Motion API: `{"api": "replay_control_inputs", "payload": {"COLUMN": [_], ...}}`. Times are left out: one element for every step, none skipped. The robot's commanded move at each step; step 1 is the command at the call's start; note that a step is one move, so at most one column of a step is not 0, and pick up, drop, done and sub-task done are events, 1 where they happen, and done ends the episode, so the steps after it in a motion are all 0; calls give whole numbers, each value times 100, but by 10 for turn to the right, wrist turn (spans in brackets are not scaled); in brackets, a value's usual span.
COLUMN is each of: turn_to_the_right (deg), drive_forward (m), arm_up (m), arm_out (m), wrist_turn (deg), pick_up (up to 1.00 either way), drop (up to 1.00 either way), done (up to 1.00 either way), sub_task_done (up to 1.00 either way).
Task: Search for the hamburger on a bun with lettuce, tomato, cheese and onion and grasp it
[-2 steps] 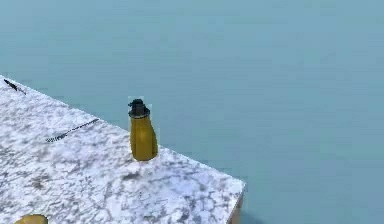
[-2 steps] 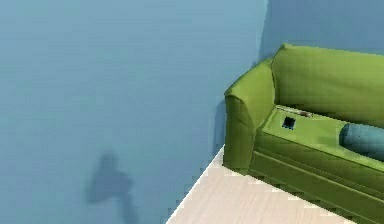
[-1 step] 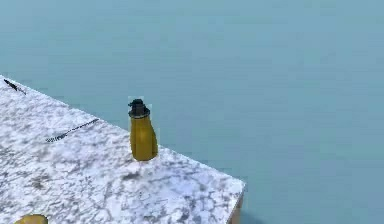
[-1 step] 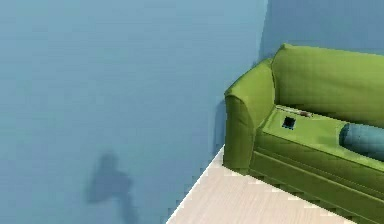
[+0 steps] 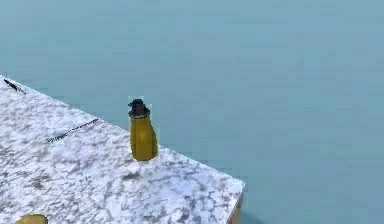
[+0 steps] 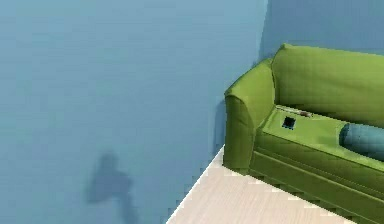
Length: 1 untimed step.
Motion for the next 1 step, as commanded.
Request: {"api": "replay_control_inputs", "payload": {"turn_to_the_right": [-450], "drive_forward": [0], "arm_up": [0], "arm_out": [0], "wrist_turn": [0], "pick_up": [0], "drop": [0], "done": [0], "sub_task_done": [0]}}
